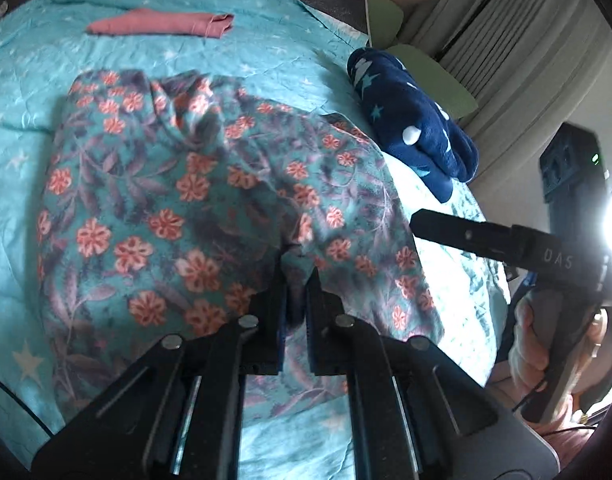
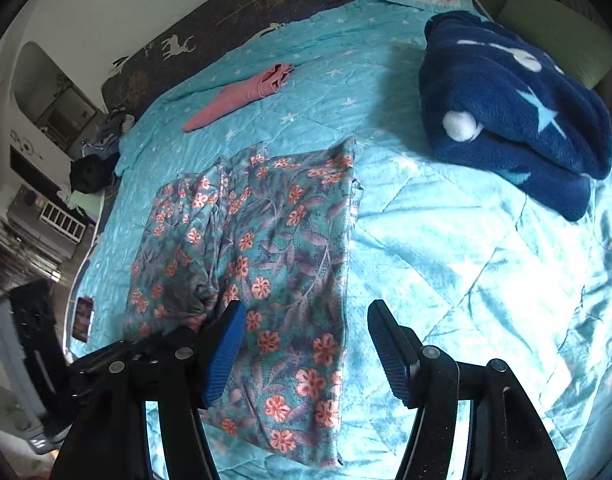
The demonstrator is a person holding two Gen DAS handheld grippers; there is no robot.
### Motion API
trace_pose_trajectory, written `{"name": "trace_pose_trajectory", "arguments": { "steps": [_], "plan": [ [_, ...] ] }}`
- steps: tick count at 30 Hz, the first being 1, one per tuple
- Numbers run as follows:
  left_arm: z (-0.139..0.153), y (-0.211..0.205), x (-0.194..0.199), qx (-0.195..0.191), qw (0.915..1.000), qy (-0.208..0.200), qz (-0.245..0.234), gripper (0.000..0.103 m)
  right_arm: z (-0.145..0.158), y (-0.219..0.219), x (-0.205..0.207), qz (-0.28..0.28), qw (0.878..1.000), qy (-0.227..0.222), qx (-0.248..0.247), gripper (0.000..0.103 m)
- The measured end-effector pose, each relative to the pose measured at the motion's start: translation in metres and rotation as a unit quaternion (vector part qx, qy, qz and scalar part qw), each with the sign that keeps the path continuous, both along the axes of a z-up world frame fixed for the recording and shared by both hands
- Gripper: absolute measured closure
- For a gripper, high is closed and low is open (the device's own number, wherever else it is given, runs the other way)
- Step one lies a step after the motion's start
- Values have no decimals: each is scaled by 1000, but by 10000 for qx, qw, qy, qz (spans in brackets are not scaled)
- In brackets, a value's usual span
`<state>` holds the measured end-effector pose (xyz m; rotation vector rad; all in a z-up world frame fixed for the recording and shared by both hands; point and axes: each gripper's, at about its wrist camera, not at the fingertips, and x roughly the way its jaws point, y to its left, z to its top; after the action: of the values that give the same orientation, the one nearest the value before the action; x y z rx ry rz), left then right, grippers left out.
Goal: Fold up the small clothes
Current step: 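Press the folded garment flat with the right gripper while the left gripper hovers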
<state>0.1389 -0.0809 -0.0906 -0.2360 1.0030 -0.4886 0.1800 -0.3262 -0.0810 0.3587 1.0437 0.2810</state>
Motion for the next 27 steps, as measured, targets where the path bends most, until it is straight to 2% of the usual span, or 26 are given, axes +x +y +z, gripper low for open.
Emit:
{"name": "trace_pose_trajectory", "arguments": {
  "steps": [4, 8, 12, 14, 16, 19, 23, 27],
  "plan": [
    [7, 23, -7, -269, 9996, -12, 47, 94, -5, 9, 4, 299, 9980, 114, 547, 38],
    [8, 34, -13, -493, 9988, -43, 46, 94, -9, 36, 17, 925, 9896, 304, 1054, 37],
    [5, 38, -15, -459, 9989, -36, 85, 94, -17, 62, 28, 1158, 9881, 558, 844, 35],
    [4, 39, -17, -444, 9990, -43, 41, 93, -24, 68, 33, 1257, 9842, 790, 968, 35],
    [4, 37, -22, -327, 9994, -82, -87, 78, -27, 71, 38, 1276, 9820, 926, 1040, 35],
    [4, 33, -28, -154, 9993, -201, -288, 65, -30, 75, 46, 1276, 9801, 1032, 1120, 34],
    [5, 27, -33, 217, 9982, -354, -432, 57, -36, 83, 57, 1237, 9763, 1183, 1328, 31],
    [7, 30, -36, 633, 9958, -590, -306, 51, -37, 100, 66, 1506, 9701, 1285, 1407, 31]
  ]
}}
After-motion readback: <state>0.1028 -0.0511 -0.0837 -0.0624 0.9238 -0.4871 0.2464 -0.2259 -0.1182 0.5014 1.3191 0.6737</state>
